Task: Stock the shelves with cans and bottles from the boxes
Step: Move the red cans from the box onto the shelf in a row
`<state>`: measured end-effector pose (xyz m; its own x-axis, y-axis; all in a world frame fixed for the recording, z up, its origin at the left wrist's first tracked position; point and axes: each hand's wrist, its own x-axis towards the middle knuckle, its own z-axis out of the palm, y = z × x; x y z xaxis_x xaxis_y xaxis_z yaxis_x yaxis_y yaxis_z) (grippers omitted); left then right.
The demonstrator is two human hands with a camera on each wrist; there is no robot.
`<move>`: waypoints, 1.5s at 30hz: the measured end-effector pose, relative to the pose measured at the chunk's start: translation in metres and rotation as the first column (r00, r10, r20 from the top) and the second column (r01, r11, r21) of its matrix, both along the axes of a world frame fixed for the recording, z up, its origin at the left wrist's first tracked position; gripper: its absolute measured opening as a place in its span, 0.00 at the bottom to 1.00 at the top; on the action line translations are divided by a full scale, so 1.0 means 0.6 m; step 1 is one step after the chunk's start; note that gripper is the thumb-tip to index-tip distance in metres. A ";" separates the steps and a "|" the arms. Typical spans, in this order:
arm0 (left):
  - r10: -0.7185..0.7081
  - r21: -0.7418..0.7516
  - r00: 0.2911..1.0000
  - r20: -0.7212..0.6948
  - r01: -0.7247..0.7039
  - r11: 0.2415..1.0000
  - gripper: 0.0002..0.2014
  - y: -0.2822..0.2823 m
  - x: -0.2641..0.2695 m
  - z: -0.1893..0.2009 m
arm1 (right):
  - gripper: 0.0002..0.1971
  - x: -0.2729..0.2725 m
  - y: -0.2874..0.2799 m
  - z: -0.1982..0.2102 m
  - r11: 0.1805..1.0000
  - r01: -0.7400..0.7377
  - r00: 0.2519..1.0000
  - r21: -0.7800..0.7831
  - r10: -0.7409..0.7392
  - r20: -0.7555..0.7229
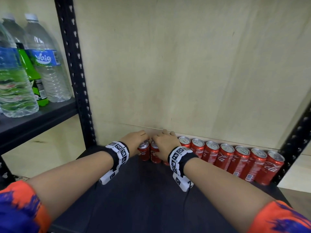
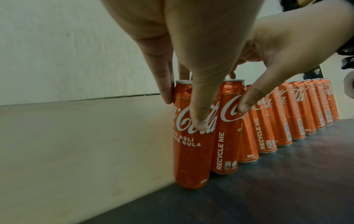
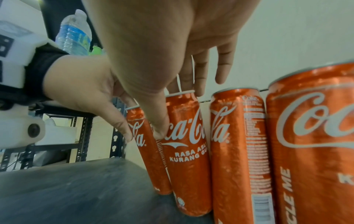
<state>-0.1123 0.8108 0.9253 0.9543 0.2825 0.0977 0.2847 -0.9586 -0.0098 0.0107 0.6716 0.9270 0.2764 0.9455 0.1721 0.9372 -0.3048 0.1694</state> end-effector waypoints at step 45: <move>0.308 -0.329 0.907 0.288 -0.208 0.921 0.37 -0.042 -0.221 0.021 | 0.42 -0.082 -0.094 0.046 0.935 0.089 0.952 0.344 0.021 -0.304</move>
<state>-0.2448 0.7854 0.9380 0.7709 0.5770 0.2696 0.4610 -0.7977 0.3888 -0.0387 0.6152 0.9544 0.3979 0.8286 0.3937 0.9147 -0.3254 -0.2396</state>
